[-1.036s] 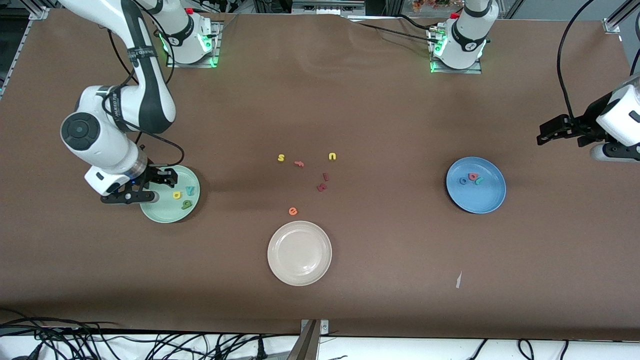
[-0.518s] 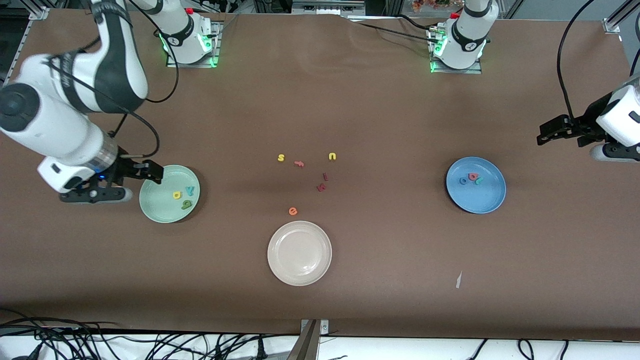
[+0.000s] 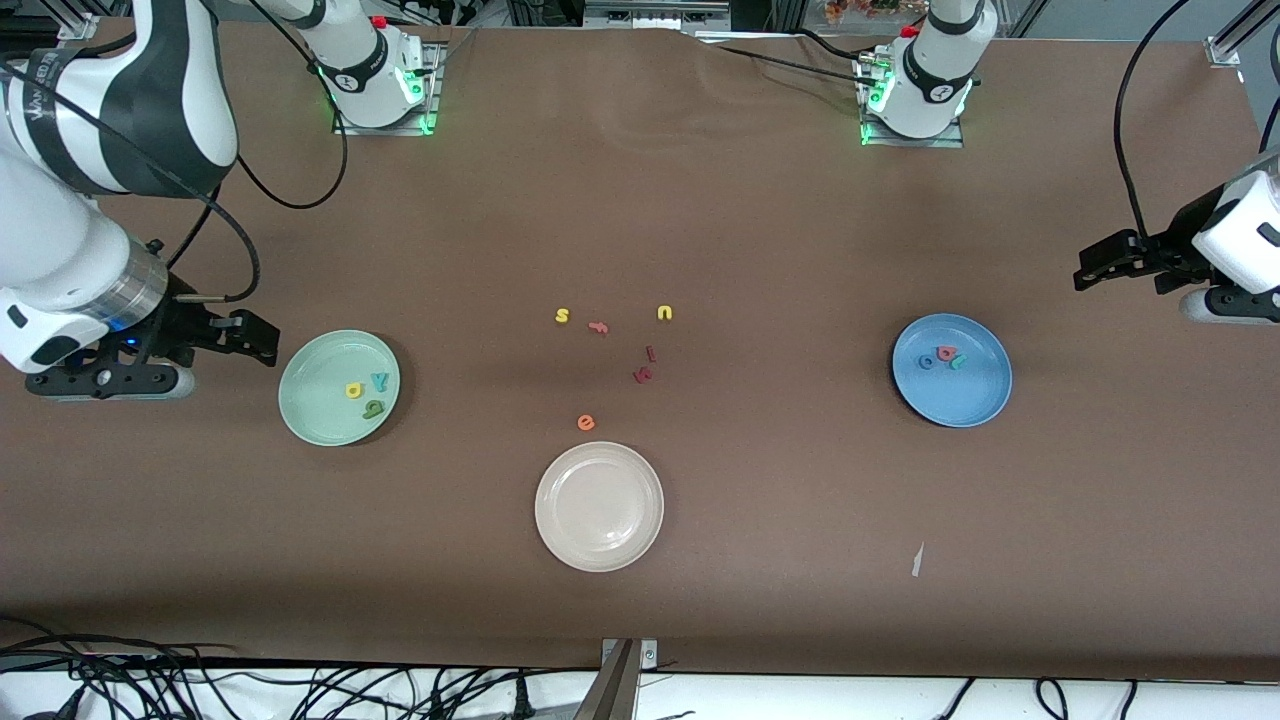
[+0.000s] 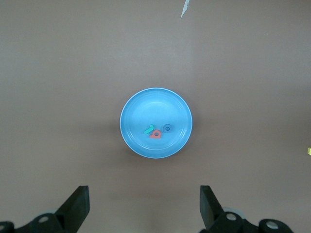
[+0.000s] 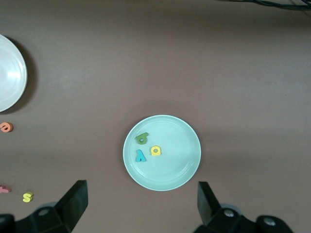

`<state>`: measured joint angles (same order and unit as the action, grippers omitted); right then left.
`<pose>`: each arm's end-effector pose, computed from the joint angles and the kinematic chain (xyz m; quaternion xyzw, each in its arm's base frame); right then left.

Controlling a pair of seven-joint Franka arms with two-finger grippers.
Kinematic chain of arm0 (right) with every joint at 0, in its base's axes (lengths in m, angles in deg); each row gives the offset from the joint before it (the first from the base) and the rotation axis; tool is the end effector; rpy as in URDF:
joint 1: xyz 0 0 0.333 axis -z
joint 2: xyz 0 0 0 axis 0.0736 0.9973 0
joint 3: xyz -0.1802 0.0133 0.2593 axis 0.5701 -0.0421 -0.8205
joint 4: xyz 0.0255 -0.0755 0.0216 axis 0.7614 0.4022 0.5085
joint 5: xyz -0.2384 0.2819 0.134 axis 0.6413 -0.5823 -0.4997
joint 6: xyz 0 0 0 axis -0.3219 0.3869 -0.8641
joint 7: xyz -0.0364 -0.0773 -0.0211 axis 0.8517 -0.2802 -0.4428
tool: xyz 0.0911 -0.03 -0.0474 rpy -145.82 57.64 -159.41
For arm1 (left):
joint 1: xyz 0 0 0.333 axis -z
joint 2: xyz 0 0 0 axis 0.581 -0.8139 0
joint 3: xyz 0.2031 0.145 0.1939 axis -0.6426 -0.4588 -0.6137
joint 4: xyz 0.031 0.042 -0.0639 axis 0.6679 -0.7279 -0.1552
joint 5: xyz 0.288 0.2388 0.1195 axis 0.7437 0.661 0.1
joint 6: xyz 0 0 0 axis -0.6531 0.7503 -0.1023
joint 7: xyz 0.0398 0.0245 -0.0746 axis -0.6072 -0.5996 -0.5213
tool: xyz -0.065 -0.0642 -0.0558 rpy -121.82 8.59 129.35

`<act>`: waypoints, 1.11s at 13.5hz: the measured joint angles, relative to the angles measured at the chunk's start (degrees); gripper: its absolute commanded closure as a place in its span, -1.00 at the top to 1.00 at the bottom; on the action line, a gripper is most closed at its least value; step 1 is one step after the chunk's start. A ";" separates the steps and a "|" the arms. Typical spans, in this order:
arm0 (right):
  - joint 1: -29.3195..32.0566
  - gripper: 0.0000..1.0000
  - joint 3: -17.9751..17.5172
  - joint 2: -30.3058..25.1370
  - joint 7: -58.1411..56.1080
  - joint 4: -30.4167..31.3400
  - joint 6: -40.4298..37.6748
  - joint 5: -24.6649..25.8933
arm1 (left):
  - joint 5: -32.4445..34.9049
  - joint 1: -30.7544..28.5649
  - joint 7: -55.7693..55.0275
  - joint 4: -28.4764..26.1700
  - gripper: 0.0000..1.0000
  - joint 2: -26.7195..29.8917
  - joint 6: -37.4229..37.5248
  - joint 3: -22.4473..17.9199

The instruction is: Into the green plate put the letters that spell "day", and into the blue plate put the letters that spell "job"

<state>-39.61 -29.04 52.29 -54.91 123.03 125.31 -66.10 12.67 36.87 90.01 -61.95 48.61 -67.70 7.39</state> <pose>0.6431 0.0757 0.5212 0.9994 0.0122 0.0280 0.0144 0.5725 0.0211 0.5575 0.9991 -0.0033 -0.0387 0.0191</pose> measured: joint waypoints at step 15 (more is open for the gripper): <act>29.60 1.00 -32.43 -12.90 1.77 2.97 -11.18 4.74 | 0.00 -0.01 0.00 -0.07 1.00 -0.11 0.00 -0.07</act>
<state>-10.01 -61.47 39.39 -53.14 126.00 114.13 -61.36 12.67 36.86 90.00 -62.02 48.50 -67.69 7.32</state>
